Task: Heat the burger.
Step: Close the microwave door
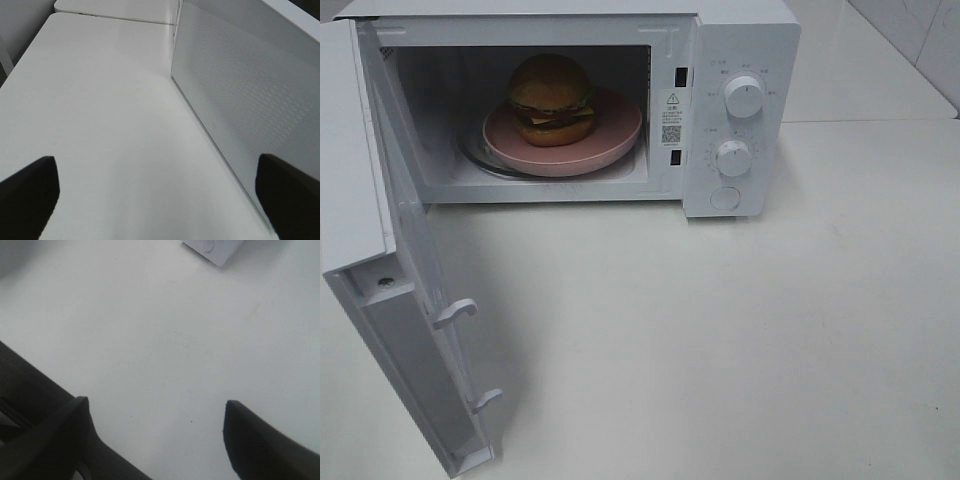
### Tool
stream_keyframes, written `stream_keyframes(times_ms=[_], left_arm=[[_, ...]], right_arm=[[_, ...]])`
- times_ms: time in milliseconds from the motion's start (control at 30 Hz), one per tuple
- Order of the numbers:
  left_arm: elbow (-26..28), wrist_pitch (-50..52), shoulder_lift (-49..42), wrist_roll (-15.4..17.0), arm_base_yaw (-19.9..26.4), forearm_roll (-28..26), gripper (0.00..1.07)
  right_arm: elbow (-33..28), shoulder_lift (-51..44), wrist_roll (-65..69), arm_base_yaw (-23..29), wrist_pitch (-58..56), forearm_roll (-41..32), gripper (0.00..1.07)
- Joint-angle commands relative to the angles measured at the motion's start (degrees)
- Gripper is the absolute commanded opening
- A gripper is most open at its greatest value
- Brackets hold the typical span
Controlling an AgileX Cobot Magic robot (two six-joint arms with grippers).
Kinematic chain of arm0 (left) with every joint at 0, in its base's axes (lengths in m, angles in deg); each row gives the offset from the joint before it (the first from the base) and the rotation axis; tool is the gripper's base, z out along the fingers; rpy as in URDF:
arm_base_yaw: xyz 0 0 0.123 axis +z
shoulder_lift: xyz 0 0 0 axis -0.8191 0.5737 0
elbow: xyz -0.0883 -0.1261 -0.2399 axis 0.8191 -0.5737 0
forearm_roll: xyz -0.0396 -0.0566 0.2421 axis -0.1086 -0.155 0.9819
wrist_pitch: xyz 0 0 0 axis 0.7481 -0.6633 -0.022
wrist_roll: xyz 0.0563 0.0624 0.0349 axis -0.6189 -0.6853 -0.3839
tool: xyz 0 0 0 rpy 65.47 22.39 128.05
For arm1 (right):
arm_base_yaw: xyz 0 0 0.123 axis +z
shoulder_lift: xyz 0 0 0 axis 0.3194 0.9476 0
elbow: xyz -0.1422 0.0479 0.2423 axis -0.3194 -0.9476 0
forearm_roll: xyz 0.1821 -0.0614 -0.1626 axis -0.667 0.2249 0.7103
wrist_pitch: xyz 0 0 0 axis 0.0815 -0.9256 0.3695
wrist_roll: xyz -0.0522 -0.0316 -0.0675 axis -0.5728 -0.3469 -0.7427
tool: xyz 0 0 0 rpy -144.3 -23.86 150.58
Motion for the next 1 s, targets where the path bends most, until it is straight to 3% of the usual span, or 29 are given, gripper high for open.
stream_keyframes(times_ms=[33, 533, 1000], left_arm=[[-0.2, 0.4, -1.0, 0.1, 0.2, -0.4, 1.0], [-0.2, 0.4, -1.0, 0.1, 0.2, -0.4, 1.0], [-0.2, 0.4, -1.0, 0.1, 0.2, -0.4, 1.0]], right_arm=[[-2.9, -3.3, -0.1, -5.2, -0.4, -0.2, 0.71], [-16.2, -25.3, -0.5, -23.7, 4.2, -1.5, 0.71], [-18.0, -40.8, -0.4, -30.3, 5.5, -4.6, 0.71]])
